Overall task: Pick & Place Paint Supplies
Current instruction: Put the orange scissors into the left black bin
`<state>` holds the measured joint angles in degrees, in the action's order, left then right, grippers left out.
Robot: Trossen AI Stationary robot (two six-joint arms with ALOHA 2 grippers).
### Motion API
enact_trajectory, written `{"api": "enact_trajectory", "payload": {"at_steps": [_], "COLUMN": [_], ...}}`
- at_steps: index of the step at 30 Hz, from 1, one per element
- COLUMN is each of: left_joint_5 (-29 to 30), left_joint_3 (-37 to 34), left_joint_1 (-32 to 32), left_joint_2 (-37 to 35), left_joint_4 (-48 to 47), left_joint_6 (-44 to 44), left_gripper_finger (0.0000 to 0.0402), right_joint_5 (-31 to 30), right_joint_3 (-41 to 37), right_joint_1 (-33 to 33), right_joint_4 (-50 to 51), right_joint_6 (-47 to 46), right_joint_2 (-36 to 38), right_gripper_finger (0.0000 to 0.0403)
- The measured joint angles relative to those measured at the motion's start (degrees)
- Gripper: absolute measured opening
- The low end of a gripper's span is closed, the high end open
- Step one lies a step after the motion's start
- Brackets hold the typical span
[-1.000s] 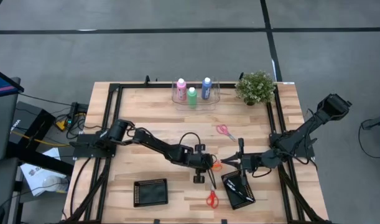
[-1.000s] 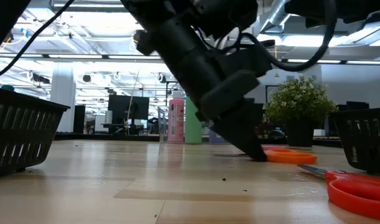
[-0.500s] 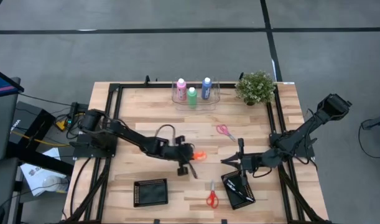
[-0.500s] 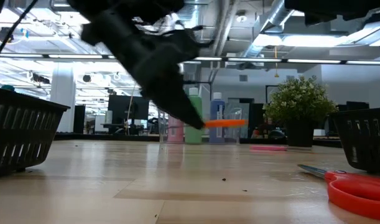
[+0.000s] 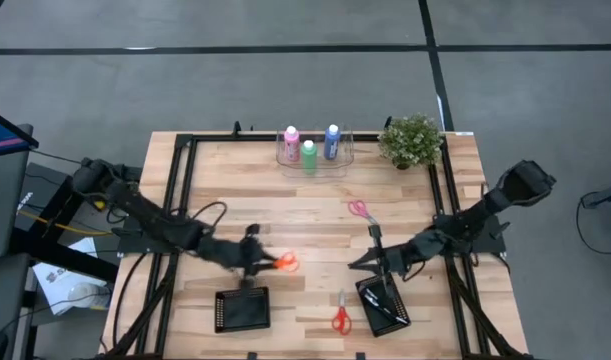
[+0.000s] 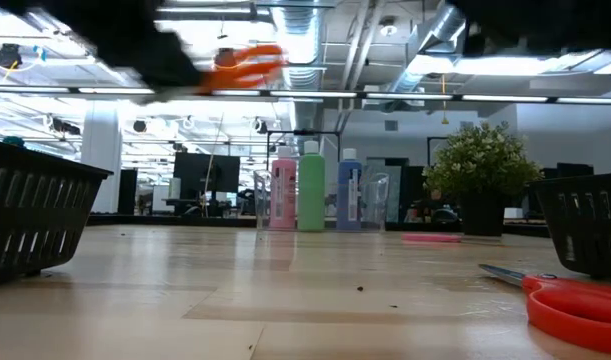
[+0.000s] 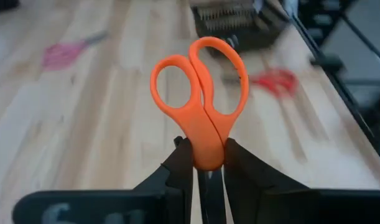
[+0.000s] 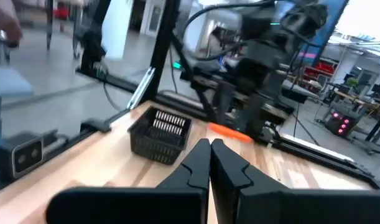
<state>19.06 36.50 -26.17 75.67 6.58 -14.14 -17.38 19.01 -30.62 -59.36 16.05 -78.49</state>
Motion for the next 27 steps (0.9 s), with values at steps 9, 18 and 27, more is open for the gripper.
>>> {"api": "enact_trajectory", "payload": {"at_steps": [9,18,27], "left_joint_5": [-1.15,-0.49,-2.10], "left_joint_3": [-3.46,-3.55,-3.57], "left_joint_1": [-15.81,-21.82,-21.38], "left_joint_2": [-8.04,-0.46,10.58], "left_joint_4": [-4.67,-5.55,3.13], "left_joint_6": [-7.17,-16.16,-16.29], "left_gripper_finger": [0.0054,0.0054,0.0054], "right_joint_5": [3.31,3.92,3.77], "right_joint_3": [-1.82,-1.87,-1.84], "right_joint_1": [6.34,6.80,6.77], "right_joint_4": [-7.32,-7.39,-7.93], "right_joint_6": [-6.57,-6.93,-7.07], "right_joint_2": [-6.80,-5.65,-5.39], "right_gripper_finger": [0.0000,0.0000,0.0000]}}
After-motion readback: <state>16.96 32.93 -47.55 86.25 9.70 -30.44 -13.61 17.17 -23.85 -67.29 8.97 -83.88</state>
